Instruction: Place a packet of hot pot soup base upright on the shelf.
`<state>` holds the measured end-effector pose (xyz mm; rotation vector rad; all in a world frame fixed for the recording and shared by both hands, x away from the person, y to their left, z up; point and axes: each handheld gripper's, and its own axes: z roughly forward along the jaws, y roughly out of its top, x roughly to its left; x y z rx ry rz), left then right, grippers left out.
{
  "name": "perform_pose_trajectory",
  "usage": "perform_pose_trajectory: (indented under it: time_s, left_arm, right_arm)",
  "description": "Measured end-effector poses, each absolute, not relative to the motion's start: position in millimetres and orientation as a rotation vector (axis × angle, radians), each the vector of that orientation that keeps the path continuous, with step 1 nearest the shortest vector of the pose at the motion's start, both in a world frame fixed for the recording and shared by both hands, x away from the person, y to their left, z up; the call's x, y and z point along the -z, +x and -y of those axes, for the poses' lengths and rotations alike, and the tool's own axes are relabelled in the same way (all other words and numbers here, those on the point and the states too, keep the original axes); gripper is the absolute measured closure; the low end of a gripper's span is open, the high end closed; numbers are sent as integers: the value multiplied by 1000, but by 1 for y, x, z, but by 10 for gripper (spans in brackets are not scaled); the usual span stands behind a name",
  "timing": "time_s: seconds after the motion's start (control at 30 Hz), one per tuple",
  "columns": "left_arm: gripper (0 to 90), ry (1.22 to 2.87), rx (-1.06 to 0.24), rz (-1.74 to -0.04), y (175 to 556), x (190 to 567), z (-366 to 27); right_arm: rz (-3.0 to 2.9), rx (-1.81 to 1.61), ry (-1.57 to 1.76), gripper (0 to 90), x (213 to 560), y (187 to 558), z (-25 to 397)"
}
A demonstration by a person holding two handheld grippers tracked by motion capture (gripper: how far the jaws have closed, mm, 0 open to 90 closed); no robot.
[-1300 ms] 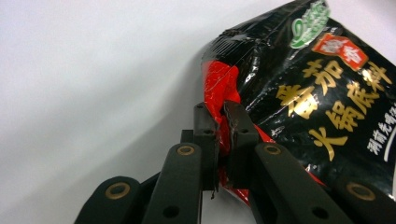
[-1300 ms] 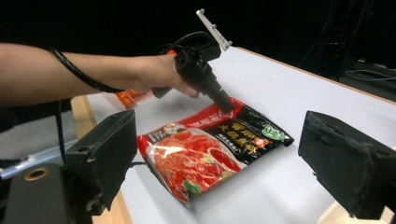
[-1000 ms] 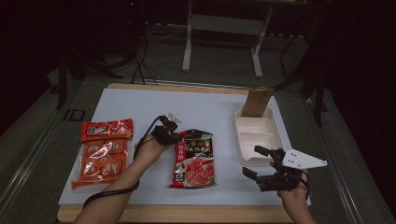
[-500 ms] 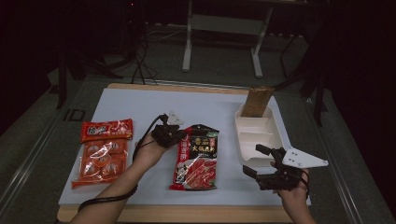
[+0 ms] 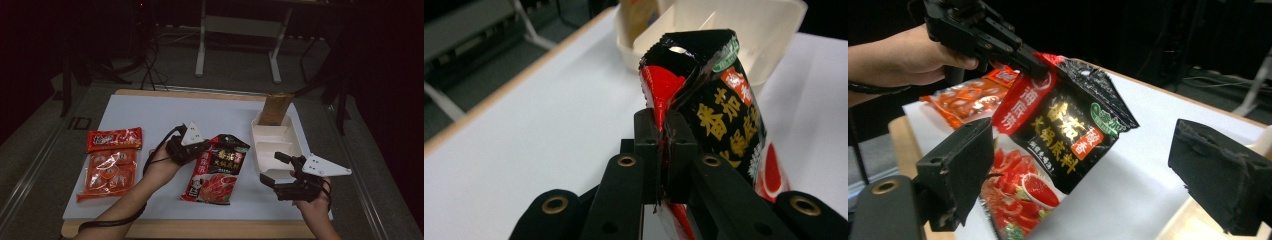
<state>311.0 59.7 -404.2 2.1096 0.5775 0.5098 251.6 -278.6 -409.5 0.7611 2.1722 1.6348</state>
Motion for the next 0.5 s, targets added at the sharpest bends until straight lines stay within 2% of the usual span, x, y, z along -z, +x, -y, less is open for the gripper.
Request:
perform_pose_trajectory:
  time_s: [0.3,0.5]
  left_arm:
    - [882,1993,-624,-461,291,389,-60]
    - [881,1901,-581,-485,294,386,-65]
  right_arm:
    - [-2170,-1645,812,108,410,256,279]
    - [-2177,-1667,811,138,406,261,276]
